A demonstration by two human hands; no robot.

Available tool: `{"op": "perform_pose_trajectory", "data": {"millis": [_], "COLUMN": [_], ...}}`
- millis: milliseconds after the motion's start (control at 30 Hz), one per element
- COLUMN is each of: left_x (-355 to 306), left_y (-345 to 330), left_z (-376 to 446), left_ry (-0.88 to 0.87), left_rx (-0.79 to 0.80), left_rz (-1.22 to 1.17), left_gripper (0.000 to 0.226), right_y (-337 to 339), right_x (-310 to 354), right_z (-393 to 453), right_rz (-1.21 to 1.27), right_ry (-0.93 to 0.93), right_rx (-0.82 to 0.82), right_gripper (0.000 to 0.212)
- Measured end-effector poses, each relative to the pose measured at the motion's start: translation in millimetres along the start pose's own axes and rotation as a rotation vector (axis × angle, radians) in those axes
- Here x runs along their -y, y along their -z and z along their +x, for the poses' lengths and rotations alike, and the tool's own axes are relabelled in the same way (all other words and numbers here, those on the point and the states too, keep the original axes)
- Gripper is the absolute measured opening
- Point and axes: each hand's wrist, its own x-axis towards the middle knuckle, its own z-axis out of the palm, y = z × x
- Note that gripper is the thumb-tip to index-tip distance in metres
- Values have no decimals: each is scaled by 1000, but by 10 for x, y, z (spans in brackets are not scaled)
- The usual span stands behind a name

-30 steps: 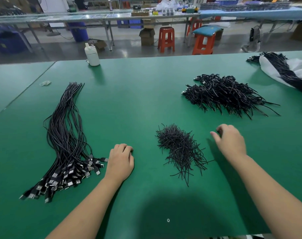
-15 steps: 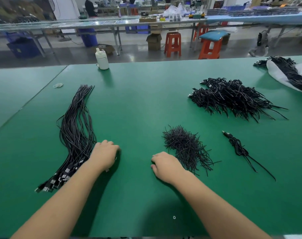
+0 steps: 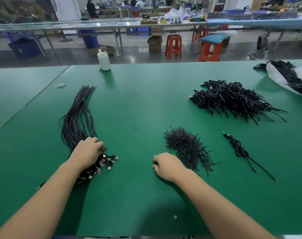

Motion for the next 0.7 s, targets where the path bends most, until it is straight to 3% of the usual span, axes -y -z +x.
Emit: {"op": "perform_pose_trajectory", "data": {"millis": [100, 233, 367, 467, 567, 700], "left_x": [-156, -503, -960, -1297, -1531, -1631], "left_y": [74, 250, 398, 468, 477, 457], "left_z": [12, 46, 77, 48, 2, -48], "left_ry": [-57, -15, 64, 28, -90, -99], "left_rx": [-146, -203, -160, -60, -39, -126], "left_rz": [-119, -332, -781, -1026, -1005, -901], "left_gripper": [6, 16, 19, 17, 8, 13], "right_y": [-2, -16, 37, 149, 213, 187], "right_x": [-2, 31, 126, 250, 308, 262], "right_z": [-2, 10, 31, 51, 37, 9], "right_rz": [19, 115, 654, 1037, 1179, 1117], "right_ry": [-10, -54, -143, -149, -96, -135], "right_rx": [4, -16, -201, -252, -290, -380], "right_gripper": [27, 30, 37, 36, 21, 22]}}
